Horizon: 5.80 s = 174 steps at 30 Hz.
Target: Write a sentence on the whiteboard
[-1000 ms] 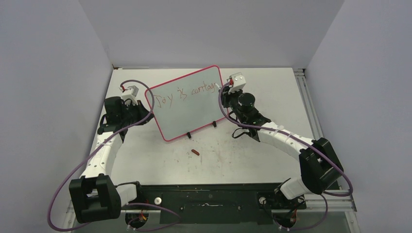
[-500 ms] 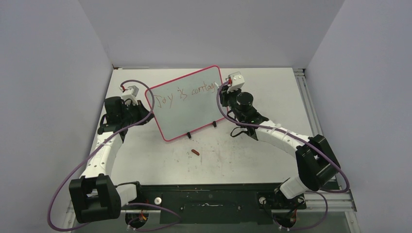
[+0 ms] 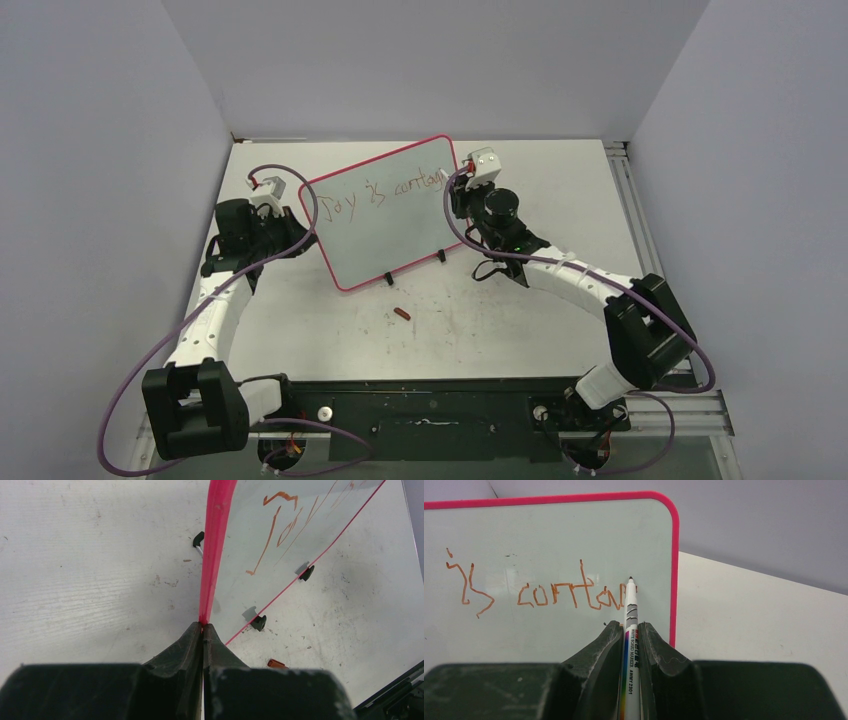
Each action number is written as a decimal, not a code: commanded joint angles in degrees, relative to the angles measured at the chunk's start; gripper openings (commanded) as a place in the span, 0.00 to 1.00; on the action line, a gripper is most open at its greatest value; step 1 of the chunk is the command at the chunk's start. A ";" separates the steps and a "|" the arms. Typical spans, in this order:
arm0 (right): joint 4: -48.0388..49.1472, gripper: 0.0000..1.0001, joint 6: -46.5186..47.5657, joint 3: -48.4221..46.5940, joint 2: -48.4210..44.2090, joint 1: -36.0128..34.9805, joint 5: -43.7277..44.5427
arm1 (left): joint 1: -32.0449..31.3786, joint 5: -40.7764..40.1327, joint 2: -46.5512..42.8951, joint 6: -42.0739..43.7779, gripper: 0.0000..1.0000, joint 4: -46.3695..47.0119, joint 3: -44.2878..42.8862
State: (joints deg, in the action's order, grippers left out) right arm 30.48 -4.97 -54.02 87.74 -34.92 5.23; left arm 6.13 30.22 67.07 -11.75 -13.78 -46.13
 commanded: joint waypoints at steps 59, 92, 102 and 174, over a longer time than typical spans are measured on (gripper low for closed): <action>-3.68 0.05 -3.39 4.14 -9.71 5.41 -9.60 | -0.51 0.66 -0.46 0.76 0.00 -0.28 -2.44; 1.59 0.05 -0.74 -1.74 -1.04 3.30 -6.07 | -0.59 0.90 -0.47 0.94 0.00 -0.36 -2.43; 2.17 0.05 -0.21 -1.24 -0.97 2.94 -3.04 | -0.73 0.96 -0.52 0.94 0.00 -0.31 -2.47; 1.81 0.05 1.52 -1.81 0.44 0.85 0.16 | -0.99 0.85 -0.25 0.96 0.00 -0.33 -2.47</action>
State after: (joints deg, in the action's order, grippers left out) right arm 28.34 -3.70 -53.39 88.05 -33.47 5.17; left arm 5.72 30.17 67.07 -11.33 -14.81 -46.13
